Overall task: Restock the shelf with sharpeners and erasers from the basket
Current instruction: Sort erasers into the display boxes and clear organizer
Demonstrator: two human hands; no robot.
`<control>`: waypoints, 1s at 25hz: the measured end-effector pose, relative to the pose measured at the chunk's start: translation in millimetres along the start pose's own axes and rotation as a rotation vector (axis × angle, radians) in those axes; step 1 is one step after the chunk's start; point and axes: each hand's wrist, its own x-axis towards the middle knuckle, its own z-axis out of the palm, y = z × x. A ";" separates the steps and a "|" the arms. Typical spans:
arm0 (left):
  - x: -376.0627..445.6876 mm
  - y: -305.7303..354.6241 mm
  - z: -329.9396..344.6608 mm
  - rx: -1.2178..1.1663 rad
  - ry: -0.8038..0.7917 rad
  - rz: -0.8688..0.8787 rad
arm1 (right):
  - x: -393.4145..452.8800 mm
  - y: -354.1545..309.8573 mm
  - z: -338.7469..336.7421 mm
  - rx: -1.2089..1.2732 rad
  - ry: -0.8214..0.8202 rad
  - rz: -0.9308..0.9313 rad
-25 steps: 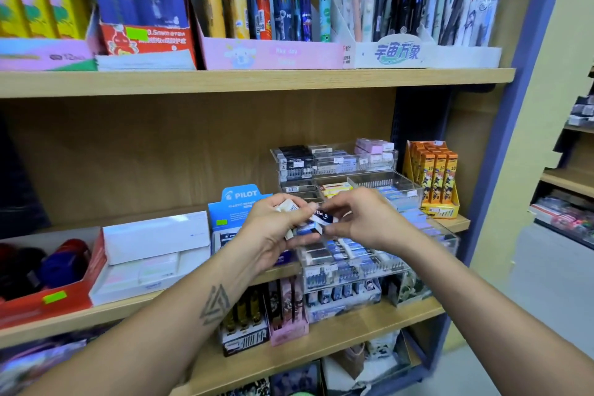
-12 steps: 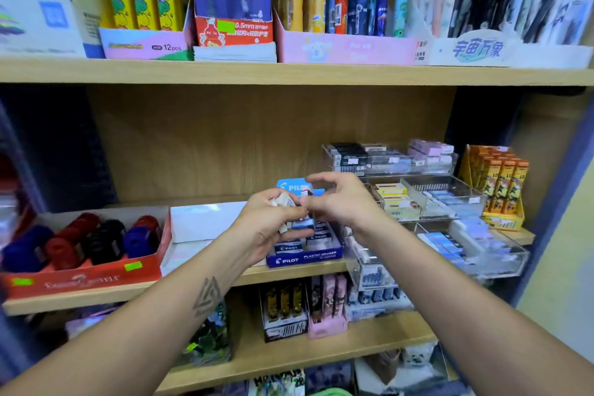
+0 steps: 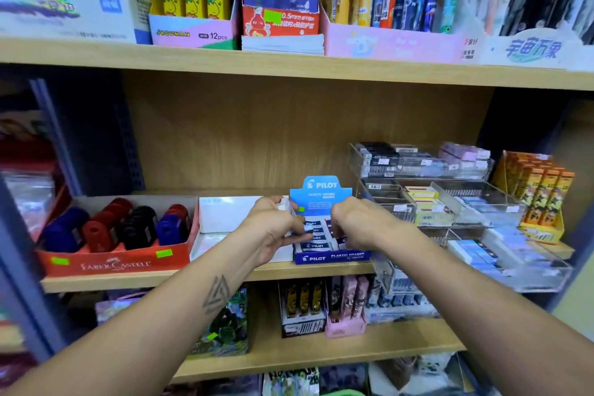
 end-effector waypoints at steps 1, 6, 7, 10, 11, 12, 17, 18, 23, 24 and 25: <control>0.6 -1.1 -1.7 -0.005 -0.006 -0.014 | 1.3 0.9 1.6 -0.003 -0.004 -0.001; 0.0 -4.7 -7.6 -0.022 -0.065 -0.044 | 2.0 -3.5 14.0 0.067 0.032 0.040; -0.1 -5.0 -7.9 -0.034 -0.071 -0.047 | 2.1 -4.3 16.4 0.063 0.049 0.053; 1.7 -6.0 -8.6 -0.066 -0.069 -0.083 | 3.0 0.1 18.6 0.125 0.071 0.079; 1.9 -6.1 -8.6 -0.088 -0.069 -0.091 | 3.2 3.0 15.9 0.212 0.086 0.071; 1.9 -5.4 -8.5 -0.114 -0.068 -0.089 | 2.9 5.1 11.4 0.356 0.114 0.064; -0.8 -3.2 0.1 -0.115 -0.122 -0.035 | -13.5 0.9 -2.7 0.803 0.182 0.006; -2.2 -1.5 5.0 -0.115 -0.146 -0.033 | -18.0 5.1 -3.0 0.772 0.193 0.016; -7.1 10.7 49.8 -0.048 -0.156 -0.072 | -60.0 59.1 -13.5 0.847 0.278 0.207; -7.2 10.8 59.3 -0.040 -0.166 -0.076 | -70.2 70.1 -14.3 0.853 0.283 0.250; -7.4 10.0 67.8 -0.037 -0.181 -0.075 | -78.3 80.6 -12.6 0.831 0.288 0.284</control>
